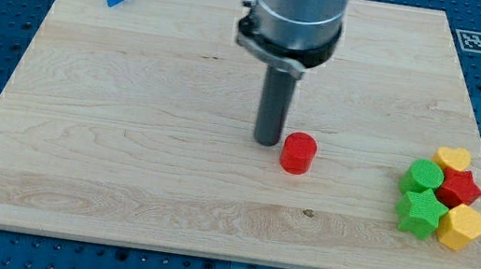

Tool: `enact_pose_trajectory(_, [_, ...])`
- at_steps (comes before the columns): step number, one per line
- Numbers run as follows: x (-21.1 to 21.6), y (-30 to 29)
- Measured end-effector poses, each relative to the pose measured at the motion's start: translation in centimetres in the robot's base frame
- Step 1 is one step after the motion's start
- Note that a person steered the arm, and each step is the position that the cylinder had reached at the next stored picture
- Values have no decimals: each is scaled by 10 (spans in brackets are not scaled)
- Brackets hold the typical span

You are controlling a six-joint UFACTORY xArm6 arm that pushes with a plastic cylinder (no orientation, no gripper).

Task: Put the red circle on the top of the green circle

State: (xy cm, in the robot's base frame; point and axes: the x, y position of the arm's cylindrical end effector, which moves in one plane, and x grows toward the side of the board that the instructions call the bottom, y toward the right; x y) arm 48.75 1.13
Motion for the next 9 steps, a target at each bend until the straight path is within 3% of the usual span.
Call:
enact_pose_trajectory(1, [29, 0])
enact_pose_trajectory(2, [22, 25])
enact_pose_trajectory(3, [-20, 54])
enact_pose_trajectory(4, [-24, 65])
enact_pose_trajectory(6, [9, 65])
enact_pose_trajectory(9, [9, 93])
